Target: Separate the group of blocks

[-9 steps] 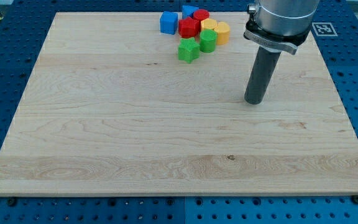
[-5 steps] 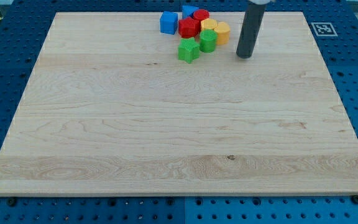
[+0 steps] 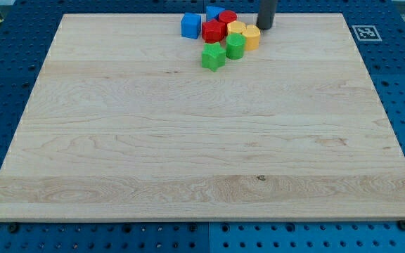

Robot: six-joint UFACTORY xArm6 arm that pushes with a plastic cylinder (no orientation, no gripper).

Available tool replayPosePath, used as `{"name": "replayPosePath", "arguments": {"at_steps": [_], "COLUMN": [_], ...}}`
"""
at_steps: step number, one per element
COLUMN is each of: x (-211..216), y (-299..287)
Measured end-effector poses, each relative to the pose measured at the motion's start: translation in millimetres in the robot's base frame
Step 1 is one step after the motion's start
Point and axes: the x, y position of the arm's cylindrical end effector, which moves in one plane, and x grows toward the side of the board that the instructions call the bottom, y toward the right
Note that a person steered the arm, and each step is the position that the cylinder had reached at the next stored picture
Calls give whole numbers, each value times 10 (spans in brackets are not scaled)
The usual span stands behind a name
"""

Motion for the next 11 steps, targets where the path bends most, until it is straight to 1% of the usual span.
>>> {"name": "replayPosePath", "arguments": {"at_steps": [1,2,3,4,9,10,11], "x": [-224,-225,-225,-225,-287,-253,-80], "y": [-208,-238,-577,-725,-782,-782,-753]}}
